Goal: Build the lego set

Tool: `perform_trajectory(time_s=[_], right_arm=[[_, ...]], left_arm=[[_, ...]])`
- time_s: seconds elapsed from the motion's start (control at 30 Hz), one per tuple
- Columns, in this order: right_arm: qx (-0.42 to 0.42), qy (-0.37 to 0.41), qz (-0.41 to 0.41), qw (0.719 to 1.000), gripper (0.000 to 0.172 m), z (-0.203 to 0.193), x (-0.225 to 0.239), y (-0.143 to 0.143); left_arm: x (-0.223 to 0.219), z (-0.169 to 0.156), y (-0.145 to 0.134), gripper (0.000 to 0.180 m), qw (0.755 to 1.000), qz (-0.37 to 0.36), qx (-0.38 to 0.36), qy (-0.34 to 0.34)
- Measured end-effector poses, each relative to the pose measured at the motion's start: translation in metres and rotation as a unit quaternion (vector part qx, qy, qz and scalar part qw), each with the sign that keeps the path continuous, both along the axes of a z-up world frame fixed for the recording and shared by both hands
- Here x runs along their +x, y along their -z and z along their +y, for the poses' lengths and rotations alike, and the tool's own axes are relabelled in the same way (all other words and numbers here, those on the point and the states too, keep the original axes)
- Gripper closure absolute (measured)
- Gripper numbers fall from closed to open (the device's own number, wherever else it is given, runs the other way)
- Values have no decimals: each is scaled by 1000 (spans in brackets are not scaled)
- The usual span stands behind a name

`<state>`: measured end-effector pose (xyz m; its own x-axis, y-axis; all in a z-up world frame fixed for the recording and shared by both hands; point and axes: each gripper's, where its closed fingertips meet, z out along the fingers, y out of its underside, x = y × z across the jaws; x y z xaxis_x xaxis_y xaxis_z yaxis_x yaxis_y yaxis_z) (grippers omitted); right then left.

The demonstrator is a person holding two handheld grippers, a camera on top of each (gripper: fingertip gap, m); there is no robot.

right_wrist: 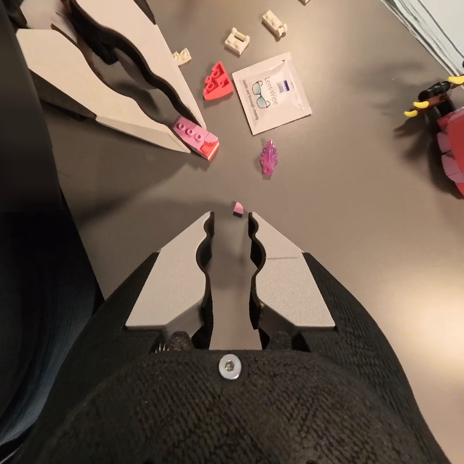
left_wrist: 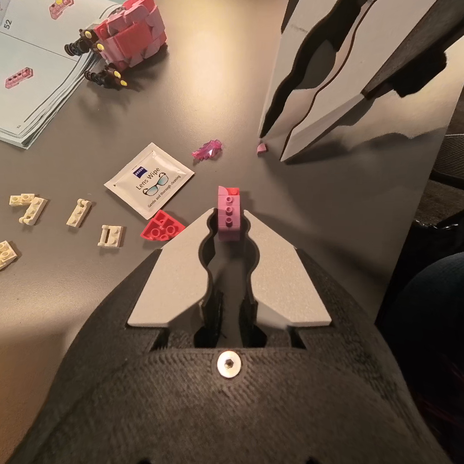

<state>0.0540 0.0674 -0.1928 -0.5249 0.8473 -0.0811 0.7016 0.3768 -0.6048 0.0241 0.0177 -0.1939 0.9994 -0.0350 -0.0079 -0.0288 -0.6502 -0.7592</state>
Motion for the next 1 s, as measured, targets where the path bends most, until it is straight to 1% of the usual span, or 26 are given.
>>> perform_trajectory(time_s=[0.23,0.4,0.53,0.6,0.77,0.83,1.0], right_arm=[[-2,-19,17,1000,147,1,-2,0],[-23,-49,-6,999,147,-10,8,0],[-12,-66,36,997,149,-4,0,-6],[-8,-77,49,996,152,0,-4,-4],[-10,-128,78,989,157,-6,-6,0],[-7,-137,88,987,160,-7,-6,2],[-13,-131,96,987,159,-5,-7,1]], left_arm=[[1,0,0,164,1000,-3,0,2],[1,0,0,164,1000,-6,0,3],[1,0,0,164,1000,-7,0,5],[1,0,0,164,1000,-8,0,5],[1,0,0,164,1000,-10,0,6],[1,0,0,164,1000,-11,0,6],[1,0,0,164,1000,-10,0,6]])
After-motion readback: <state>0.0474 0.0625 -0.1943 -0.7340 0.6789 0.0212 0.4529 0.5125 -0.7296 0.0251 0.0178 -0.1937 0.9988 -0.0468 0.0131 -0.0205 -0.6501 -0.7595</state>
